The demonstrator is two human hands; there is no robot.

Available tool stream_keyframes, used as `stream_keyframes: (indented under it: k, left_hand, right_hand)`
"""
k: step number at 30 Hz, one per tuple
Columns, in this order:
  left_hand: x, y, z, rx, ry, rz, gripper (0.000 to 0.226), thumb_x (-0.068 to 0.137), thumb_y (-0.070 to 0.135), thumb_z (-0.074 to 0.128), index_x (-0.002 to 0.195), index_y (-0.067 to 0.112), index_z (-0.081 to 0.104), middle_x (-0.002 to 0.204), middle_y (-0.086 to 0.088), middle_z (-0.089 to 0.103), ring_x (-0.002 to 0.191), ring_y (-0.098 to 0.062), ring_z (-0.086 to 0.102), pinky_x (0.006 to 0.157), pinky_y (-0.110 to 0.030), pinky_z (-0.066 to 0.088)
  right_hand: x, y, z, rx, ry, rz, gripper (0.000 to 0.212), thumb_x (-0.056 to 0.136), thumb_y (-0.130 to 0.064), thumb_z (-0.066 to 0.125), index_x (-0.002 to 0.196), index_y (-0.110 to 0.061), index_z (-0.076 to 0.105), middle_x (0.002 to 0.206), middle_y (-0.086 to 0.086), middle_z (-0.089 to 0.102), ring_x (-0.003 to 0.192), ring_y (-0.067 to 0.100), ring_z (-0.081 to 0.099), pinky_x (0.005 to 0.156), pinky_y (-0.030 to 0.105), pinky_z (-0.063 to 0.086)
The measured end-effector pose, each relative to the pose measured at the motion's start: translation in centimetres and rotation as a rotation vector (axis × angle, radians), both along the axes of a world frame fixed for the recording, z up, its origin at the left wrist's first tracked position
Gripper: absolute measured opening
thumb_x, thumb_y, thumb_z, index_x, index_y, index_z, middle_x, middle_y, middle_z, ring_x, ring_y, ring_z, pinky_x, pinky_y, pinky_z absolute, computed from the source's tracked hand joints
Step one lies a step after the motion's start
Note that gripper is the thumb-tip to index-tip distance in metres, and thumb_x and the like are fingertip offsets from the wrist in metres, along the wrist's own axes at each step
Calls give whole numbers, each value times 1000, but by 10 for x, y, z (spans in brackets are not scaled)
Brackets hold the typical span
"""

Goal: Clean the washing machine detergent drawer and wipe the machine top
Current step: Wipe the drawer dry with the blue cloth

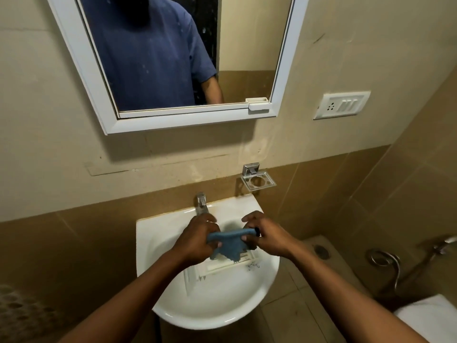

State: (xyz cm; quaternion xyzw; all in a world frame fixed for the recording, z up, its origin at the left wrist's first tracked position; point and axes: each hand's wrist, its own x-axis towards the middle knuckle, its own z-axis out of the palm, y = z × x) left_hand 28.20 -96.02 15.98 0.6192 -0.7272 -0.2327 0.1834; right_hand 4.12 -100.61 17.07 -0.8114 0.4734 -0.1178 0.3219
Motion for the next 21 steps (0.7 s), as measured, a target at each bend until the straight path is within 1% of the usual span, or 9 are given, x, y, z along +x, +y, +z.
stream_keyframes:
  k: [1, 2, 5, 7, 12, 13, 16, 19, 21]
  left_hand:
    - [1, -3, -2, 20, 75, -28, 16, 86, 21, 78, 101, 22, 74, 117, 15, 58, 106, -7, 55, 88, -22, 44]
    - [1, -6, -3, 52, 148, -42, 14, 88, 18, 77, 101, 21, 73, 114, 14, 62, 101, -9, 57, 87, -24, 46]
    - [-2, -20, -8, 74, 226, -91, 11, 88, 13, 75, 93, 22, 70, 88, 5, 70, 81, -13, 64, 70, -23, 49]
    - [-6, -33, -11, 56, 199, -137, 11, 86, 14, 77, 92, 21, 72, 85, 5, 71, 80, -12, 65, 68, -22, 50]
    - [-20, -79, 0, -107, 139, -142, 21, 72, 7, 81, 85, 23, 77, 79, 14, 70, 70, 3, 61, 65, -12, 44]
    - [-23, -92, 7, -187, 112, -129, 23, 71, 8, 83, 85, 24, 77, 80, 13, 70, 71, 2, 61, 66, -15, 46]
    - [-36, -139, 28, -474, 49, -50, 24, 67, 5, 83, 86, 17, 74, 87, 0, 70, 80, -19, 64, 68, -32, 51]
    - [-53, -180, 39, -671, -88, 26, 23, 69, 2, 77, 89, 11, 71, 94, -5, 66, 89, -25, 59, 67, -35, 48]
    - [-65, -198, 33, -740, -192, 52, 21, 72, 2, 76, 90, 9, 68, 95, -8, 65, 89, -27, 57, 62, -37, 48]
  right_hand:
    - [-4, -3, 0, 18, -10, -7, 8, 93, -29, 71, 95, -22, 73, 113, -5, 66, 90, 9, 65, 77, 33, 60]
    - [-8, -5, 0, 33, -14, -9, 7, 94, -28, 71, 95, -22, 73, 102, -5, 70, 85, 9, 67, 76, 36, 60]
    - [-19, -16, -3, 64, -9, -24, 5, 94, -21, 72, 93, -17, 74, 82, 2, 72, 75, 14, 70, 70, 41, 61]
    - [-28, -26, -7, 90, -37, -20, 5, 91, -10, 75, 96, -12, 75, 85, 4, 73, 77, 17, 71, 66, 35, 63]
    - [-54, -83, 5, 1, 11, 47, 30, 80, 5, 79, 101, -15, 76, 98, -1, 75, 88, 12, 71, 78, 38, 62]
    - [-57, -98, 11, -37, 3, 38, 31, 79, 4, 79, 101, -18, 76, 99, -1, 75, 90, 12, 71, 79, 38, 62]
    - [-63, -151, 30, -321, 1, -18, 34, 78, -3, 80, 100, -28, 75, 99, -4, 75, 91, 14, 69, 79, 40, 61]
    - [-62, -200, 44, -645, 60, -66, 33, 74, -1, 79, 96, -25, 76, 89, 1, 71, 91, 20, 60, 64, 34, 53]
    - [-61, -222, 44, -745, 110, -55, 35, 73, 2, 76, 98, -24, 72, 89, 1, 67, 92, 23, 58, 58, 32, 48]
